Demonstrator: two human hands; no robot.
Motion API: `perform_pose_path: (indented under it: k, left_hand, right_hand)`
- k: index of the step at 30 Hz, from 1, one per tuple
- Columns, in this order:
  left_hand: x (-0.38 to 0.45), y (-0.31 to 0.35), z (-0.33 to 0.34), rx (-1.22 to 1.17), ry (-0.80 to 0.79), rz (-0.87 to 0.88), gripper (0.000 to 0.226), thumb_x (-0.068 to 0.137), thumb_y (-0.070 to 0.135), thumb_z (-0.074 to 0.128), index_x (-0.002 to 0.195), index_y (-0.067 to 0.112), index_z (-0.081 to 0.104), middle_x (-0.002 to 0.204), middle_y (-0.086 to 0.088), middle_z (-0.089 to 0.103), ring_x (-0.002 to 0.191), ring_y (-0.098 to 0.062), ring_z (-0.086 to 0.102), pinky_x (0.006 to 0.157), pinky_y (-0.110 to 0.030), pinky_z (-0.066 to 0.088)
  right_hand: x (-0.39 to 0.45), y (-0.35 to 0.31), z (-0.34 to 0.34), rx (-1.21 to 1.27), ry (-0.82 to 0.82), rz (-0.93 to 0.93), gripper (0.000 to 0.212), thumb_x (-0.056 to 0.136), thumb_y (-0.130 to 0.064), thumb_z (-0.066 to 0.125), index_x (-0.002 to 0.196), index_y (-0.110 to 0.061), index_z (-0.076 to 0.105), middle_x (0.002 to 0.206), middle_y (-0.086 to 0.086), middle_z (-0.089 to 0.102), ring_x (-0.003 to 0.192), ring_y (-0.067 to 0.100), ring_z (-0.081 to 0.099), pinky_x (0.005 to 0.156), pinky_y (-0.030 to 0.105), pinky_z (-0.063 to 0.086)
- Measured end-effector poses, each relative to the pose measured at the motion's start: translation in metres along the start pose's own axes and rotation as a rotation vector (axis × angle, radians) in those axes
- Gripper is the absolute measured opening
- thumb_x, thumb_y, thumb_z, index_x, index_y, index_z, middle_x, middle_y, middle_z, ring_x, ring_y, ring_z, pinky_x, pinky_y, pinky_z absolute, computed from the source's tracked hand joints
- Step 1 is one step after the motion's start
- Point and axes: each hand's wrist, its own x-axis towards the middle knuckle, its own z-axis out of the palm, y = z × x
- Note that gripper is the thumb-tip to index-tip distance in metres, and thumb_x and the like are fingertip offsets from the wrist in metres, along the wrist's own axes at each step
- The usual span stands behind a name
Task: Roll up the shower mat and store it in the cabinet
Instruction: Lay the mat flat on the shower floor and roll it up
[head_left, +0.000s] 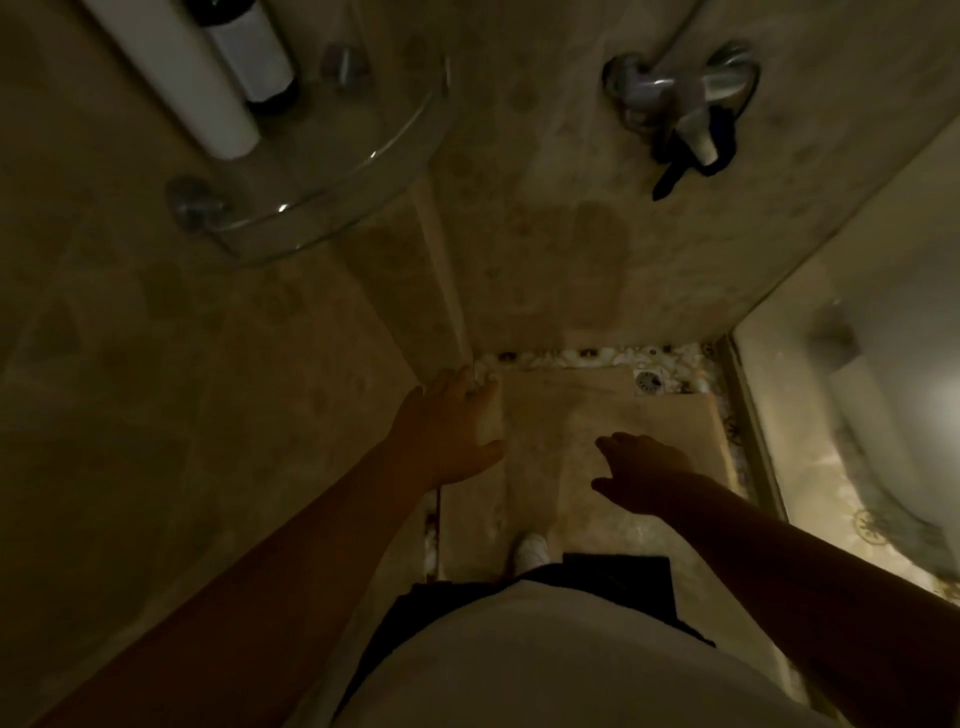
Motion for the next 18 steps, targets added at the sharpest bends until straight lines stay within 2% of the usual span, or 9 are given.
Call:
perform_pose_path:
  k: [4,6,8,13,15,18]
  left_hand:
    - [0.054,0.021,-0.027,0.02,-0.036,0.112,0.088,0.08,0.075,0.036,0.151,0.032,0.007,0.161,-0.007,0.002,0.146,-0.029,0.005,0.114,-0.054,0.017]
    - [0.08,0.033,-0.038,0.02,-0.02,0.188,0.087,0.08,0.073,0.04,0.151,0.032,0.01,0.161,-0.007,0.007,0.146,-0.028,0.008,0.114,-0.052,0.018]
    - [0.108,0.044,-0.046,0.048,0.014,0.276,0.085,0.079,0.072,0.043,0.149,0.033,0.015,0.159,-0.006,0.014,0.144,-0.029,0.013,0.111,-0.05,0.021]
    - [0.184,0.08,-0.052,0.131,-0.121,0.512,0.088,0.076,0.075,0.039,0.148,0.035,0.009,0.16,-0.004,0.01,0.145,-0.03,0.013,0.111,-0.054,0.024]
    - [0.211,0.097,-0.051,0.184,-0.154,0.61,0.089,0.077,0.076,0.037,0.149,0.036,0.004,0.161,-0.004,0.005,0.145,-0.03,0.009,0.112,-0.055,0.021]
    - [0.247,0.125,-0.053,0.237,-0.159,0.753,0.092,0.07,0.08,0.03,0.147,0.036,0.008,0.16,-0.008,0.01,0.144,-0.033,0.012,0.11,-0.057,0.023]
  right_hand:
    - [0.016,0.022,-0.014,0.072,0.002,0.083,0.068,0.082,-0.061,0.051,0.138,-0.026,0.037,0.126,-0.001,0.051,0.11,0.024,0.053,0.081,0.039,0.05]
    - [0.021,0.032,-0.016,0.109,0.005,0.138,0.068,0.082,-0.061,0.052,0.138,-0.025,0.038,0.124,-0.001,0.052,0.107,0.024,0.054,0.077,0.038,0.049]
    - [0.025,0.042,-0.016,0.159,0.007,0.192,0.07,0.082,-0.06,0.052,0.14,-0.024,0.037,0.13,0.0,0.05,0.111,0.024,0.053,0.079,0.037,0.049]
    - [0.025,0.06,-0.009,0.296,0.003,0.382,0.066,0.083,-0.057,0.056,0.137,-0.023,0.041,0.127,0.001,0.052,0.105,0.023,0.056,0.076,0.035,0.051]
    - [0.024,0.065,-0.009,0.339,0.028,0.462,0.064,0.084,-0.055,0.056,0.137,-0.022,0.042,0.126,0.002,0.053,0.105,0.023,0.056,0.078,0.036,0.051]
    - [0.017,0.073,-0.009,0.46,0.057,0.594,0.062,0.087,-0.052,0.055,0.137,-0.018,0.042,0.133,0.005,0.051,0.112,0.025,0.054,0.09,0.039,0.05]
